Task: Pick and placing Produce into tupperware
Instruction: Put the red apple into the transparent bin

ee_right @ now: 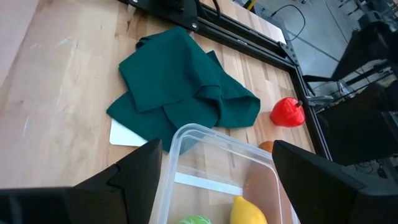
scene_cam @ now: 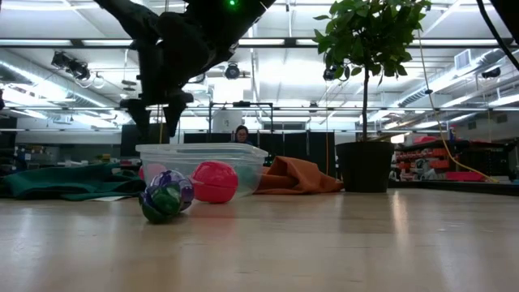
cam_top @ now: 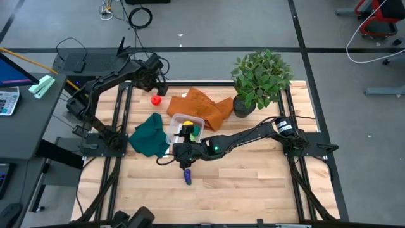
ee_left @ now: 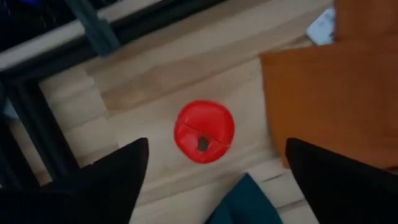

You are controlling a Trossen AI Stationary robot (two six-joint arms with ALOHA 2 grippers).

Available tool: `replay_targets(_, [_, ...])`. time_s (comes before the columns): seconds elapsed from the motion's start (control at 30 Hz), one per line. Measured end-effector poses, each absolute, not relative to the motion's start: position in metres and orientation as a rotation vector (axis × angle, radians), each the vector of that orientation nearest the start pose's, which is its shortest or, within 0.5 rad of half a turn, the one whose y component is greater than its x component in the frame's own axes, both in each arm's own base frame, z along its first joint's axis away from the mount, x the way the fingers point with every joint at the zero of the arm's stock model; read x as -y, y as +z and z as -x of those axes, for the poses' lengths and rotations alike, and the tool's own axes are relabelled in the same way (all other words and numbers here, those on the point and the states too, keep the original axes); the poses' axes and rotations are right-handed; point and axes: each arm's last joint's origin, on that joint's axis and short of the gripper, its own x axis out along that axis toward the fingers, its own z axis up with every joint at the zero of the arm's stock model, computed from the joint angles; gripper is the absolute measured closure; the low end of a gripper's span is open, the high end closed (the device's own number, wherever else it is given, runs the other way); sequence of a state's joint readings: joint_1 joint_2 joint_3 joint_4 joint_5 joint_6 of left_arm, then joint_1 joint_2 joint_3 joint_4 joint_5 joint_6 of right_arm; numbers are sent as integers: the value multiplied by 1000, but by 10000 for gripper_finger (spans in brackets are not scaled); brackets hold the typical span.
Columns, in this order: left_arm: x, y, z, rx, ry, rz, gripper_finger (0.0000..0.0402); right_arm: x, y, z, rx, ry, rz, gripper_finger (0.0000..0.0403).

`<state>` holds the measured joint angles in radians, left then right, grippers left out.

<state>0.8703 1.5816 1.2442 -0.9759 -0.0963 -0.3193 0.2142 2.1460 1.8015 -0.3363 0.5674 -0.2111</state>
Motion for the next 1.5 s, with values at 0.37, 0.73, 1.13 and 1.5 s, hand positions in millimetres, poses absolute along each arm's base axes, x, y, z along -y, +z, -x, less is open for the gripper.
replay_targets(0.37, [-234,217,-195,-1310,987,863,5,-88,241,-478,-669,-274,458,136])
replay_targets(0.73, [-240,204,-201,-1323,952,862,5,-88,241,-478,-667,-276,451,136])
replay_targets(1.13, [-242,205,-202,-1306,945,847,5,-88,241,-478,-663,-283,431,136])
replay_targets(1.5, [-242,205,-202,-1301,946,844,5,-90,241,-478,-659,-284,416,136])
